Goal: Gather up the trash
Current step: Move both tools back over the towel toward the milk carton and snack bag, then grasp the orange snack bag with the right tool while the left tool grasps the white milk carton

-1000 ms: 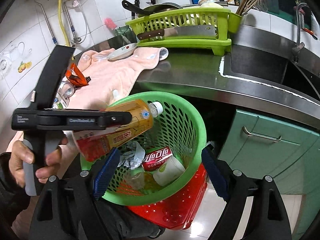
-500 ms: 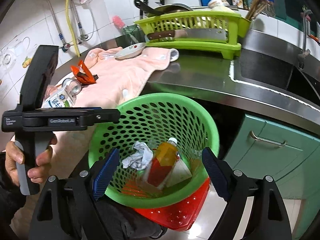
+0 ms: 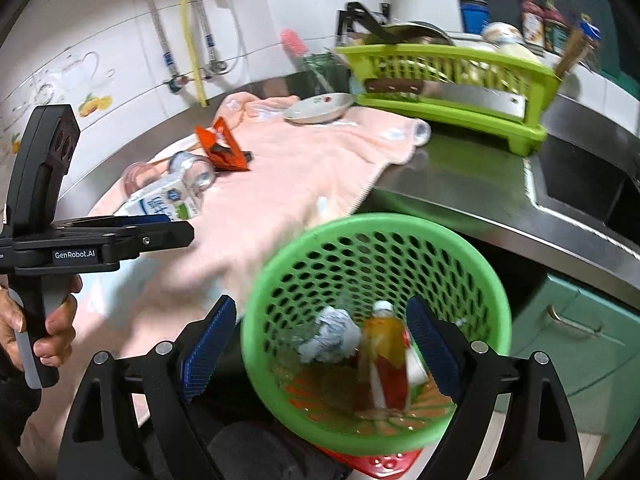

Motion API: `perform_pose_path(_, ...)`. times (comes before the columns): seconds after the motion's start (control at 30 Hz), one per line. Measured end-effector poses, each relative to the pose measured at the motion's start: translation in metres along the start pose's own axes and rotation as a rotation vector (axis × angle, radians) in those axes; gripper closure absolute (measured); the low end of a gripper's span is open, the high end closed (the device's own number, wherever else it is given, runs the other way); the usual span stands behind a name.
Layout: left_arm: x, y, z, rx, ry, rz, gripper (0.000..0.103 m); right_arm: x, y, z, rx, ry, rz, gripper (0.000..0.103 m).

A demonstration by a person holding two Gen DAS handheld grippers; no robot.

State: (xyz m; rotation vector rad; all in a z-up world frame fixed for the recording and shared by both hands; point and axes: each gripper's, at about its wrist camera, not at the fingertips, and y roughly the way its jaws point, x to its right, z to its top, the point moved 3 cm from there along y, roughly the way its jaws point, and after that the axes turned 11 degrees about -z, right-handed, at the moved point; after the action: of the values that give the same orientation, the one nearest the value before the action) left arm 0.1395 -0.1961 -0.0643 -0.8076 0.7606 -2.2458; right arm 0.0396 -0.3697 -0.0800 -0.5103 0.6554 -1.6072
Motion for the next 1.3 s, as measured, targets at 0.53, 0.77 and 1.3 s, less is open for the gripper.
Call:
perform_pose_path(0.53, -0.122, -0.048, 0.021, 0.020, 0.021, 0.254, 0.034, -0.072, 0.020, 0.035, 0.002, -0.119, 0.081, 0.018)
perform_pose_path(0.77, -0.136, -0.036, 0.023, 0.002, 0.063, 0.251, 0.028, -0.096, 0.046, 0.076, -0.002, -0.160, 0.119, 0.018)
perform_pose_path(1.3, -0.145, -0.040, 0.028, 0.033, 0.096, 0.203, 0.025, -0.156, 0.138, 0.156, -0.001, -0.246, 0.171, 0.019)
